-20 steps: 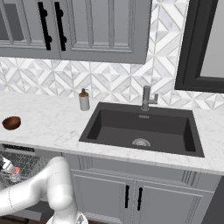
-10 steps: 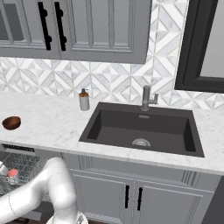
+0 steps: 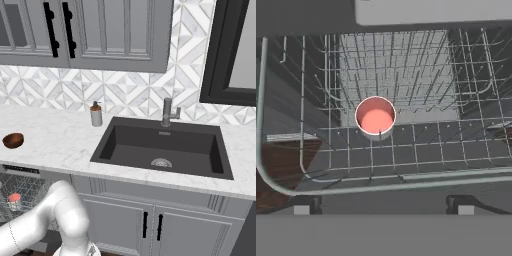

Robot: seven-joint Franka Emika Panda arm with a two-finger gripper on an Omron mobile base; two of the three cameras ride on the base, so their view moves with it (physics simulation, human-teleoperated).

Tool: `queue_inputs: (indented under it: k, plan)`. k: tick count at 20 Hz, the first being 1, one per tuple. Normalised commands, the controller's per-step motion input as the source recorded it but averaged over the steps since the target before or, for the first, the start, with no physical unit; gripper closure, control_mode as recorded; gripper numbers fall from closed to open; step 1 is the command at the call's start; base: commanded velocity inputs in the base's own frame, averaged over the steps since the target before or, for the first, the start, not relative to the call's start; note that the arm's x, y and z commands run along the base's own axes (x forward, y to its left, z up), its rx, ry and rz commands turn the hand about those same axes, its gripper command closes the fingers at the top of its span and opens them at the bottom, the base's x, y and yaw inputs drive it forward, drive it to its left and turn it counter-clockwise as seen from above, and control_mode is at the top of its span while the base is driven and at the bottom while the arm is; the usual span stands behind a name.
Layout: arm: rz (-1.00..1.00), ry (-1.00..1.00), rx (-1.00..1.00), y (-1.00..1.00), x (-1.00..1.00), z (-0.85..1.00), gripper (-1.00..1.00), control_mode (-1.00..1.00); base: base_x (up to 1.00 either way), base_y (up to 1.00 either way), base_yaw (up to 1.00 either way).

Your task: Pick up the cup and bowl from the counter, place them in the dishwasher, and close the dishwasher door.

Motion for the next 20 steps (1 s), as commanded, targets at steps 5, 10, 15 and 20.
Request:
queue_inputs:
  k: [5,10,15,20]
  plan:
    - [0.03,0.01,0.02,-0.44,0.47,0.92,-1.00,-1.00,0.00,0.00,0.00]
    - [0.03,0.05,0.05,-0.25,0.56,0.82,-1.00,-1.00,0.00,0.00,0.00]
    - [0.02,-0.01,0.26,-0.07,0.55,0.93,-1.00,-1.00,0.00,0.00,0.00]
    - [0.00,0.00,0.17,-0.54,0.39,0.04,-1.00,-1.00,0.00,0.00,0.00]
